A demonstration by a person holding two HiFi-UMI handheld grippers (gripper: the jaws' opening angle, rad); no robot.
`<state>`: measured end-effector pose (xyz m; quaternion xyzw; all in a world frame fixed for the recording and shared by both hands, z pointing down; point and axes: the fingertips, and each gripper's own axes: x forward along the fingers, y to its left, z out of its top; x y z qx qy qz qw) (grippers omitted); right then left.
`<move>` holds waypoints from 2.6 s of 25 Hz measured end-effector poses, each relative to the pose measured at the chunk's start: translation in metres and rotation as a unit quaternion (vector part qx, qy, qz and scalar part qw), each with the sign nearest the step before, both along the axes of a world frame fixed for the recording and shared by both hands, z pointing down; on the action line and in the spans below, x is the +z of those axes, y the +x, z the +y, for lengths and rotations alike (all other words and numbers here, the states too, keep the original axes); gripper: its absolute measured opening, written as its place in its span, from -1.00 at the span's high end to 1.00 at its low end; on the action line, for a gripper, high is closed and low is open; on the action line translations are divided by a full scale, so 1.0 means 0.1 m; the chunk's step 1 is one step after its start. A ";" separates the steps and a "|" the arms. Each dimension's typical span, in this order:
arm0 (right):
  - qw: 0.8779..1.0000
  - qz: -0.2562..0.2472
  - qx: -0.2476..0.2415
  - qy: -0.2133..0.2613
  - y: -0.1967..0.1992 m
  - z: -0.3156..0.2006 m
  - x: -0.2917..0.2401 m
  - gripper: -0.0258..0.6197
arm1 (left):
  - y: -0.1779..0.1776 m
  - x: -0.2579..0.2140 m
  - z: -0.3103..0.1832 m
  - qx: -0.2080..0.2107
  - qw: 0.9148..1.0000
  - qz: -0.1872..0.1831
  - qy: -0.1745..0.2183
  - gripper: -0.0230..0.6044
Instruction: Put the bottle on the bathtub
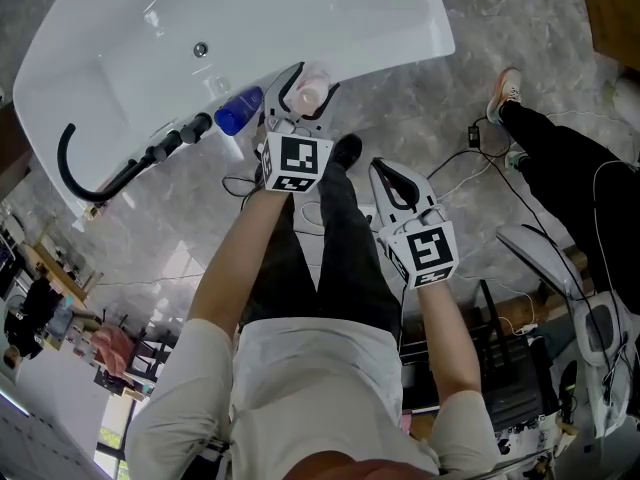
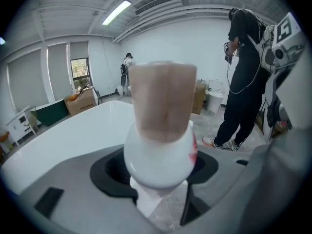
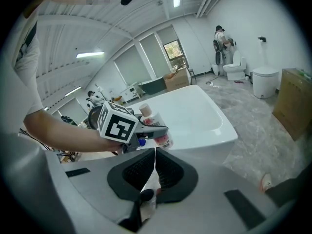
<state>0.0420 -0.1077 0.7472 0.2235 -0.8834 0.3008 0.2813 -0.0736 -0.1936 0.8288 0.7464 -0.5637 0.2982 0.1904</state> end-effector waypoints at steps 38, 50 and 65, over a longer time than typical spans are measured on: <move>0.994 -0.016 0.023 0.104 0.35 0.33 -1.88 0.83 | 0.19 -2.24 1.01 0.014 0.999 0.022 0.033 -0.08; 0.985 -0.024 0.044 0.165 0.41 0.61 -3.10 0.83 | 0.09 -3.71 1.59 0.070 0.993 0.055 0.083 0.28; 0.968 -0.044 0.123 0.214 0.30 1.17 -4.04 0.83 | -0.40 -4.62 2.31 0.060 0.988 0.063 0.127 0.74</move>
